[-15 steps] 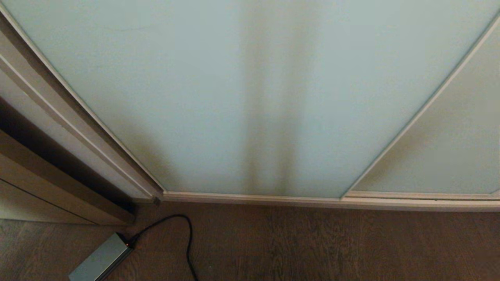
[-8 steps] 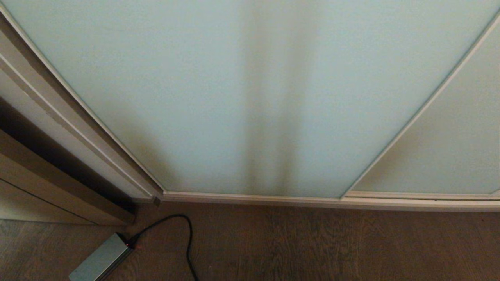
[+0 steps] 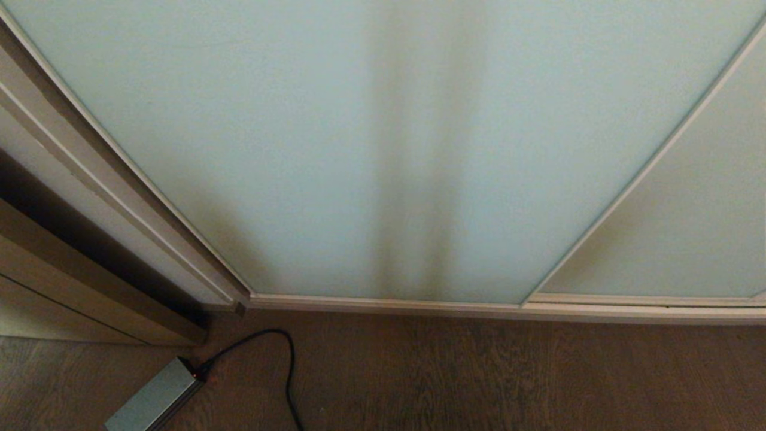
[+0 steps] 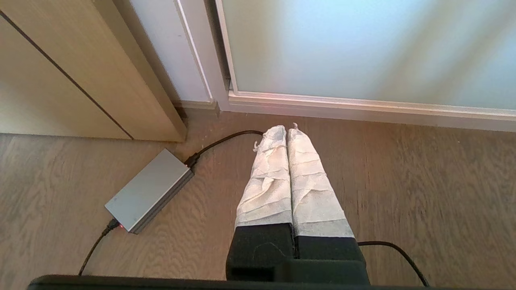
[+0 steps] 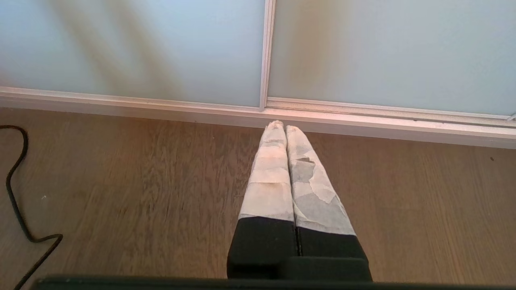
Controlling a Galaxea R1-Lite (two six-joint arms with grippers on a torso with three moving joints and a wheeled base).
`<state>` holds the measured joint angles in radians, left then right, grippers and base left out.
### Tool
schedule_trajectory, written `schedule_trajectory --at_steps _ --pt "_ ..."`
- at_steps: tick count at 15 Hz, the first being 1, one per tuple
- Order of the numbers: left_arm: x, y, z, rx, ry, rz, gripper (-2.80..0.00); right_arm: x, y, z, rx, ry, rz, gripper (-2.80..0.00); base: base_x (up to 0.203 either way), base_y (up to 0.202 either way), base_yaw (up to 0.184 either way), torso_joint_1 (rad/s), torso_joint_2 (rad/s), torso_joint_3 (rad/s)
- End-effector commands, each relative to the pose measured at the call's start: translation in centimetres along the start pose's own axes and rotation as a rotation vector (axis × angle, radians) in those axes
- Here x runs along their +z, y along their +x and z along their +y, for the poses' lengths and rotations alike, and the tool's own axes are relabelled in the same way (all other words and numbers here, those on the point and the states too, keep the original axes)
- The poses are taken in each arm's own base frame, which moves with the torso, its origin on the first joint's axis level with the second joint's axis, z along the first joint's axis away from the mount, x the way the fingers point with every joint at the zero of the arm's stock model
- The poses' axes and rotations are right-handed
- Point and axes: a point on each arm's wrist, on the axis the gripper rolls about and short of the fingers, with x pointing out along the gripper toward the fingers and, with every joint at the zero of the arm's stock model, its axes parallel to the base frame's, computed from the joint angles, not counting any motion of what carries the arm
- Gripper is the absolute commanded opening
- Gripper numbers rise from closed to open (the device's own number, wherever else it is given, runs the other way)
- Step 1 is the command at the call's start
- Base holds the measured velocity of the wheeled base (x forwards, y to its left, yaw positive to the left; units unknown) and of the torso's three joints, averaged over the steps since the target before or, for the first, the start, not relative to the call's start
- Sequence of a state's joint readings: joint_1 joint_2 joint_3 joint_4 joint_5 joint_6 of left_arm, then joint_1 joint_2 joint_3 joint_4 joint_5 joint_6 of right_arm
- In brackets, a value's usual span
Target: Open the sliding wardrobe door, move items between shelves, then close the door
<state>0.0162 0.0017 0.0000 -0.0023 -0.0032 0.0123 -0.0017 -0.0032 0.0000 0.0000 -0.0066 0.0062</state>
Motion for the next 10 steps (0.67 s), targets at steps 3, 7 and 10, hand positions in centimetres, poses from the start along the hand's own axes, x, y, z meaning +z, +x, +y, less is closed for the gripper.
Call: schedule_trajectory --at_steps 3,7,10 --pt "0.01 0.01 0.0 -0.001 0.0 0.001 -2.8 -0.02 0.03 0.0 0.001 -0.002 0.005 -2.8 0.0 0.0 0.0 0.0 0.0 0.0" --pt "0.0 0.0 0.0 -0.001 0.0 0.0 -2.8 0.0 0.02 0.0 0.0 0.0 0.001 -2.8 0.0 0.0 0.0 0.0 0.0 0.0" --pt "0.01 0.0 0.0 -0.001 0.0 -0.001 -2.8 0.02 0.02 0.0 -0.001 0.015 0.002 -2.8 0.0 0.0 0.0 0.0 0.0 0.0"
